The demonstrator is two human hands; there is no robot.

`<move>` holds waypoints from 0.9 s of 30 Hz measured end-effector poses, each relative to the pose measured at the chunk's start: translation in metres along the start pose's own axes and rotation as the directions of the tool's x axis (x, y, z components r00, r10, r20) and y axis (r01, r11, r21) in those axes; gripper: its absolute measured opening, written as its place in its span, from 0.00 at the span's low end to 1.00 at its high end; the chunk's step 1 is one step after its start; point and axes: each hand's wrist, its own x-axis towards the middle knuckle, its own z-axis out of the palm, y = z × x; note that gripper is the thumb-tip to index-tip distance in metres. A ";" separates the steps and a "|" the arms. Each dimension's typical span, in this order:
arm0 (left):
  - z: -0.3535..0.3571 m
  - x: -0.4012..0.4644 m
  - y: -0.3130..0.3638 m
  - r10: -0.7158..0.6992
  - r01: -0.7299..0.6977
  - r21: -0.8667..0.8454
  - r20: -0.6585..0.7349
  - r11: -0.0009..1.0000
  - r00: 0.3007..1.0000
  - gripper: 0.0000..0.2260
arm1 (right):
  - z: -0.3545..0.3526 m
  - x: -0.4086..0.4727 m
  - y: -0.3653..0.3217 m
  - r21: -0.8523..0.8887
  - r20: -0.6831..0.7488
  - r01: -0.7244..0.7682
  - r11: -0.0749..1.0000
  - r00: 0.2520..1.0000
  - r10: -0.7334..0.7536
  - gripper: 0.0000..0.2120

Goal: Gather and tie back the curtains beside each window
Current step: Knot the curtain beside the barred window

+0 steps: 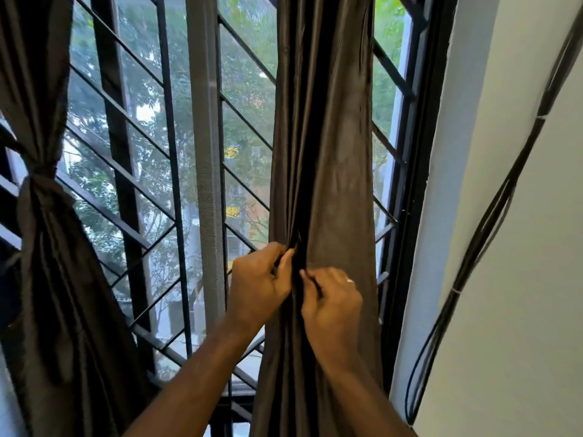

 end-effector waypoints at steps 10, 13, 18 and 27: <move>-0.011 0.004 0.009 -0.007 0.008 -0.053 0.017 0.999 1.000 0.15 | 0.012 0.000 -0.016 0.106 0.076 -0.073 0.992 0.995 0.065 0.07; -0.011 0.004 0.013 0.003 -0.002 -0.049 0.022 0.999 1.000 0.16 | 0.008 0.001 -0.017 0.114 0.076 -0.096 0.989 0.993 0.088 0.07; -0.004 0.004 0.024 0.002 0.000 -0.037 0.055 0.999 0.998 0.12 | 0.002 0.001 -0.015 0.133 0.127 -0.082 0.988 0.990 0.065 0.08; 0.009 0.003 -0.002 -0.109 0.108 -0.046 -0.007 0.993 0.994 0.11 | -0.051 0.021 0.018 -0.087 -0.146 -0.208 0.974 0.970 0.194 0.20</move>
